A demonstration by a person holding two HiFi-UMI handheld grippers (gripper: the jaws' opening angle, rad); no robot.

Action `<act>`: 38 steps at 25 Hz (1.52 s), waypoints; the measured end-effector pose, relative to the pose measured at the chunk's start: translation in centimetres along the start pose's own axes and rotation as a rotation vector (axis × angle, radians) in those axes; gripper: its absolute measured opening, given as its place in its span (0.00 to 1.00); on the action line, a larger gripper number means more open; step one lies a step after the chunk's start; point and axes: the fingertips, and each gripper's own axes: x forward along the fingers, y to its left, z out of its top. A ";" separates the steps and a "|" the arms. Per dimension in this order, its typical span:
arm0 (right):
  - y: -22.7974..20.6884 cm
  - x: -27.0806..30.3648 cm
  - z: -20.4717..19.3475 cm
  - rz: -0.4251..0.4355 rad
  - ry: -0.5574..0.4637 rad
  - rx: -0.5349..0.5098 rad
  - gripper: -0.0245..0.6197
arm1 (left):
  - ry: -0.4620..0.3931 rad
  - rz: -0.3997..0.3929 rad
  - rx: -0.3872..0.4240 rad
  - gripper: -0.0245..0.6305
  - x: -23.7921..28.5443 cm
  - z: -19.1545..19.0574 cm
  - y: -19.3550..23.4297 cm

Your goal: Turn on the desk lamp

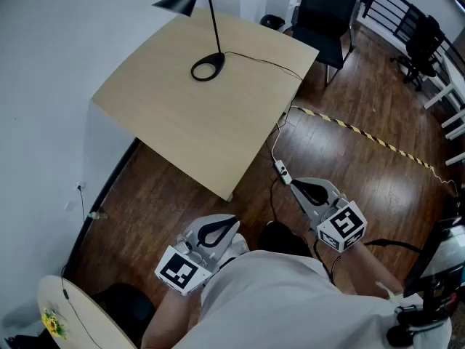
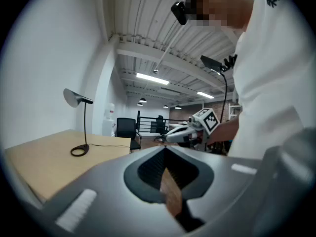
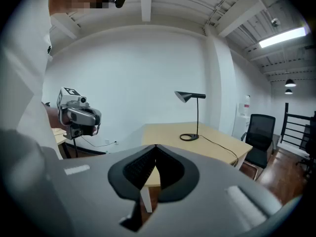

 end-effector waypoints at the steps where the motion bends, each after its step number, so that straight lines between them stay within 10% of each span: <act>1: -0.5 1.3 0.1 0.008 0.002 -0.002 0.04 | 0.001 0.014 -0.005 0.06 -0.1 0.0 1.1; 20: -18.0 31.6 1.2 0.288 0.120 -0.140 0.04 | 0.010 0.331 -0.099 0.06 7.5 4.1 20.3; 38: -29.6 52.5 -4.2 0.223 0.272 -0.192 0.04 | 0.047 0.489 -0.198 0.06 9.3 3.6 27.2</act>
